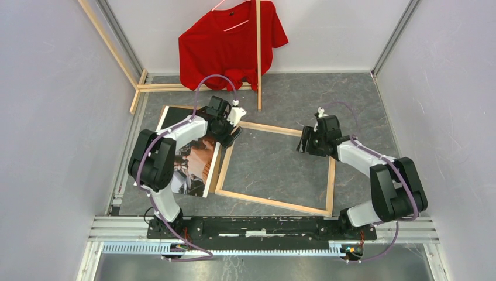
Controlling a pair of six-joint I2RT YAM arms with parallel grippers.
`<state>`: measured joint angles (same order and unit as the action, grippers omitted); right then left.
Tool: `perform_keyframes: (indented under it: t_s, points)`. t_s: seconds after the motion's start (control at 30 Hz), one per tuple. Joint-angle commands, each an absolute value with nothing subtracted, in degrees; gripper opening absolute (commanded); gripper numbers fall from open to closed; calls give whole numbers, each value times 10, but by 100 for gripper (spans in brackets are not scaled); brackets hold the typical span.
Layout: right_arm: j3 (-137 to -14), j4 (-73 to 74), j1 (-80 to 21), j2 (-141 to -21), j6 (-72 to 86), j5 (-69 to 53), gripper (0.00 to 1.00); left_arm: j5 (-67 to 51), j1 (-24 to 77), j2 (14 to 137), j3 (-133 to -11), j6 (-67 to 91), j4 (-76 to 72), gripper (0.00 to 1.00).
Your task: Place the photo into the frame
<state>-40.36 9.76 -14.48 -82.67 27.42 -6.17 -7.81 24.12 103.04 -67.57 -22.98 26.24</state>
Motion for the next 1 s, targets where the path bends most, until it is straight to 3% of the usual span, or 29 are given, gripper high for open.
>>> perform_keyframes:
  t_s: [0.0,0.3,0.63,0.97]
  points:
    - [-446,65,-188,-850,303,-83,67,-99,250,1041,-635,-237,236,79]
    - [-505,33,-322,-944,350,-76,67,-147,249,1043,-616,-223,234,79]
    - [-542,14,-376,-980,381,-100,68,-336,164,1018,-649,-223,327,85]
    - [-560,11,-404,-1024,392,-94,68,-249,177,1017,-586,-190,235,80]
